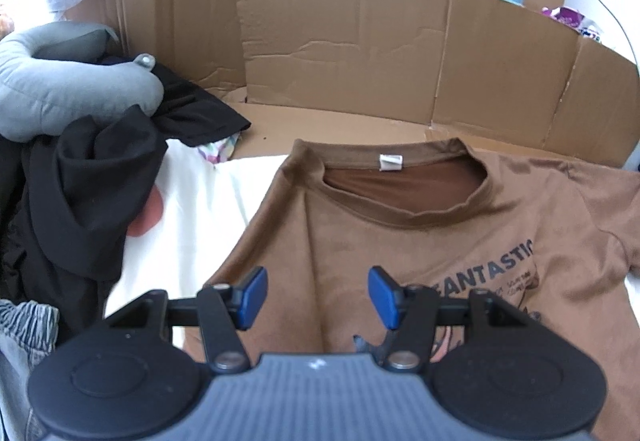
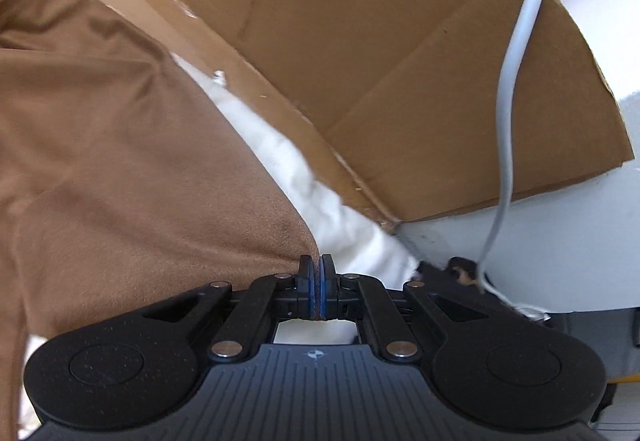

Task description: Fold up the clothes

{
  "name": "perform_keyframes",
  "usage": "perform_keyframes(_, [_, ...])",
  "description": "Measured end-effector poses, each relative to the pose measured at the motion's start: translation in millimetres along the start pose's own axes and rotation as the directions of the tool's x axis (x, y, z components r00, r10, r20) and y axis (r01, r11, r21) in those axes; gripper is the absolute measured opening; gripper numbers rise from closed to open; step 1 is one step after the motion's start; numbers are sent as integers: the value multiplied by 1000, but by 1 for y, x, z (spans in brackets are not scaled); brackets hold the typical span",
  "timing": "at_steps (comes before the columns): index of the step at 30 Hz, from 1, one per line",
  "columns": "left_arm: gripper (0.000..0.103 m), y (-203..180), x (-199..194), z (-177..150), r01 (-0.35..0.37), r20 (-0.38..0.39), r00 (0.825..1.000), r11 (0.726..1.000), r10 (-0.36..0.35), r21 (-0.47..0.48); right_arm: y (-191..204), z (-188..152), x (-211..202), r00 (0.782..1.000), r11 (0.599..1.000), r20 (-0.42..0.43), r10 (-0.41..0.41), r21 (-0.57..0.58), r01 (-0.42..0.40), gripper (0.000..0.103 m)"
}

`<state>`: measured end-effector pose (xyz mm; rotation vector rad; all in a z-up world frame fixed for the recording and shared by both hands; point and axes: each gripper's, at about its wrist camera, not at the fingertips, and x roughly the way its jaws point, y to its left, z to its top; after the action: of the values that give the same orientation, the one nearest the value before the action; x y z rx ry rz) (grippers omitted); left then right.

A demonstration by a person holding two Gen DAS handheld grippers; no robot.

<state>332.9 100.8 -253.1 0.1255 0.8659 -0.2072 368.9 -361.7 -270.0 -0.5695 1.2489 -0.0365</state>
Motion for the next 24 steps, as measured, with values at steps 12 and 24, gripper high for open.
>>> perform_keyframes(12, [59,-13,3,-3,10,-1,1000,999,-10,45,-7,11,4,996,997,46,-77,9,76,24])
perform_keyframes(24, [59,-28,-23,-9,42,5,999,998,-42,-50,-3,-59,-68,973,964,192,130,205,-169,26])
